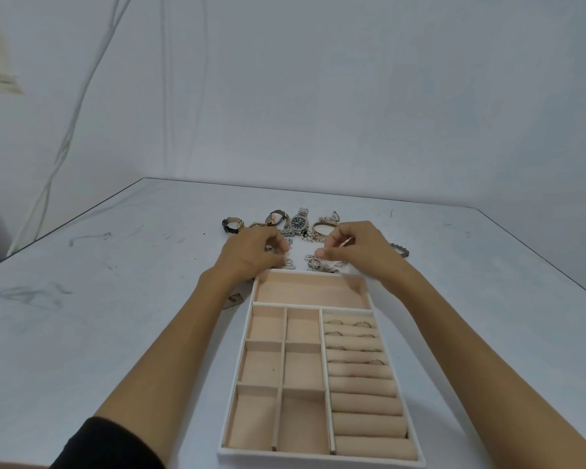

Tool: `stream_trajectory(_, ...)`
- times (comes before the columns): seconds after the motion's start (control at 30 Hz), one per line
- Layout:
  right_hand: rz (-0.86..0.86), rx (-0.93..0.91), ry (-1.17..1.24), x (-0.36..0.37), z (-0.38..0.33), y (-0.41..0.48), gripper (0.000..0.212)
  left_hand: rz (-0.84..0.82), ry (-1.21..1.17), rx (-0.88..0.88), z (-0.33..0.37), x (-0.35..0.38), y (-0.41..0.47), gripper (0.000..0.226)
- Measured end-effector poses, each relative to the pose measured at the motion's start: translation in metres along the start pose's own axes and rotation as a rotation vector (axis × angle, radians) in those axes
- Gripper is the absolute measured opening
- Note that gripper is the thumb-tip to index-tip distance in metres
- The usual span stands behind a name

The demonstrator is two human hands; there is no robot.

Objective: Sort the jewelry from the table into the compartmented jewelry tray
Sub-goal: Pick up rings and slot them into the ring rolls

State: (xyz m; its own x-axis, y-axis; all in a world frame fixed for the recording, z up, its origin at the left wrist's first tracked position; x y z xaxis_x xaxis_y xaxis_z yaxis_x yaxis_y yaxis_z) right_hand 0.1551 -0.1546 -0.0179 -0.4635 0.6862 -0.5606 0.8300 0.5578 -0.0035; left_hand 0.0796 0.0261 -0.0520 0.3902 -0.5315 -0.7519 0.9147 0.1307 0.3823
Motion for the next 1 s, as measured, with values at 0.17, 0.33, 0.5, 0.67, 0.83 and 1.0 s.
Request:
stream_trajectory(0.17,0.001,0.036,0.057,-0.011,0.009,-0.010,0.018,-0.032,0.042,0.054,0.005,0.000,0.003,0.018)
stream_trajectory(0.33,-0.005,0.047,0.072,-0.012,0.011,-0.013,0.019,-0.115,0.106,0.108,0.009,0.002,0.007,0.023)
stream_trajectory(0.5,-0.014,0.049,0.093,-0.015,0.011,-0.013,0.019,-0.167,0.089,0.087,0.003,0.006,0.009,0.026)
stream_trajectory(0.67,-0.009,0.051,0.086,-0.016,0.013,-0.012,0.017,-0.178,0.057,0.052,-0.005,0.010,0.009,0.024)
stream_trajectory(0.83,-0.003,0.038,0.068,-0.015,0.014,-0.012,0.017,-0.135,0.110,0.007,-0.005,0.007,0.008,0.015)
stream_trajectory(1.0,0.014,0.030,0.055,-0.017,0.014,-0.013,0.018,-0.060,0.255,0.068,0.004,0.002,0.005,0.011)
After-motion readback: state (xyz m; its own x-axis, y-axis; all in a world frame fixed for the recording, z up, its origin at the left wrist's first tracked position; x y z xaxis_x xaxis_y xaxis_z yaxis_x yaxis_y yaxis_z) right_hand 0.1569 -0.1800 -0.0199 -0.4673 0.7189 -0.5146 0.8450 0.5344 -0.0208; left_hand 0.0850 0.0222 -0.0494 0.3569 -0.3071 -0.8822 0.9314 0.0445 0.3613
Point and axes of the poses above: each hand's wrist, its own y-axis towards the middle knuckle, its own x-axis out of the palm, z = x × y, the point moved 4 cm from there along y, towards the middle knuckle, and after that the axes turned 14 degrees about x, right-handed, at the moved point
